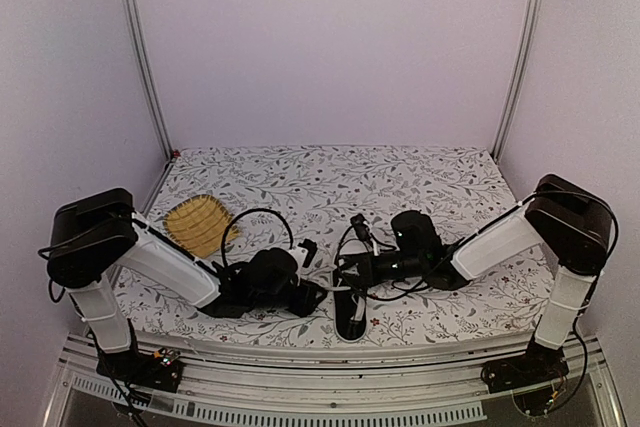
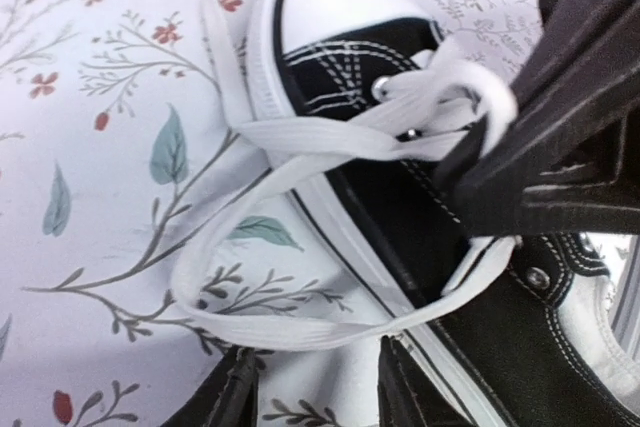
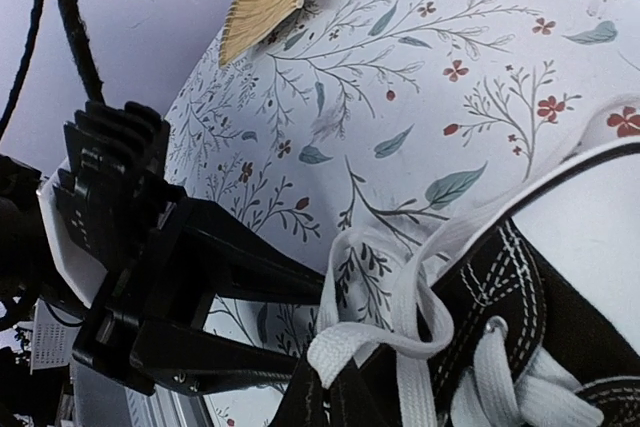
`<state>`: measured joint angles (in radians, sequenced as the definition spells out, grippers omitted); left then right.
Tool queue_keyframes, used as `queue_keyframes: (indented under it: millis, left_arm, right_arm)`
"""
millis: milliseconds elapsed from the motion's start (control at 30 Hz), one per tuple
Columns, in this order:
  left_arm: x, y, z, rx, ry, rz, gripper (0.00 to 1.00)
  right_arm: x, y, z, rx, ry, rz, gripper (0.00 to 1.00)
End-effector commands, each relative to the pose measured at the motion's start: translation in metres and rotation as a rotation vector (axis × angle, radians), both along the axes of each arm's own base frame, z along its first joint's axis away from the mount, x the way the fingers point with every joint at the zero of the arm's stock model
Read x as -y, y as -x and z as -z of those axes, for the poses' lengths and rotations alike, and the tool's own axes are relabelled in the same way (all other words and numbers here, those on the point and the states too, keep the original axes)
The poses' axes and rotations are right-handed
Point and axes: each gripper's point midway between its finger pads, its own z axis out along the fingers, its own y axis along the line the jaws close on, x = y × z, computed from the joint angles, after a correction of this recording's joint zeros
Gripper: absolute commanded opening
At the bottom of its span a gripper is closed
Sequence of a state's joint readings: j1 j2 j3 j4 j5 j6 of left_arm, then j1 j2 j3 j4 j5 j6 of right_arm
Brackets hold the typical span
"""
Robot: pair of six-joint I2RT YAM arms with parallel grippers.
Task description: Tie the shoes
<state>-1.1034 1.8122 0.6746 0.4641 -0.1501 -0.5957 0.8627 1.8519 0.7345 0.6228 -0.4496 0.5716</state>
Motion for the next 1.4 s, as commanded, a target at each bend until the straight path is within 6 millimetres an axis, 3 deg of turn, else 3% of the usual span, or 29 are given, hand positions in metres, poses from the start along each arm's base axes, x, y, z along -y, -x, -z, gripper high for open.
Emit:
queue_keyframes:
  millis: [0,300,467,800,1367]
  left_arm:
    - [-0.021,-0.008,-0.011,0.025,-0.014,-0.106,0.41]
    - [-0.022,-0.008,-0.042,-0.138,0.199,-0.198,0.43]
    - [-0.027,-0.017,-0.037,-0.297,0.291,-0.267,0.44]
    - [-0.010,0.001,-0.015,-0.497,0.307,-0.247,0.45]
    - [0.028,-0.003,-0.008,-0.562,0.441,-0.190,0.49]
  right_arm:
    - [0.024,-0.003,0.002,0.022,0.086,0.090,0.02]
    - [0.036,-0.003,-0.001,0.047,0.135,0.112,0.02]
    - [0.036,-0.004,-0.003,0.053,0.130,0.117,0.02]
    - [0.039,-0.006,-0.017,0.080,0.109,0.138,0.02]
    - [0.036,-0.006,-0.023,0.108,0.103,0.121,0.02]
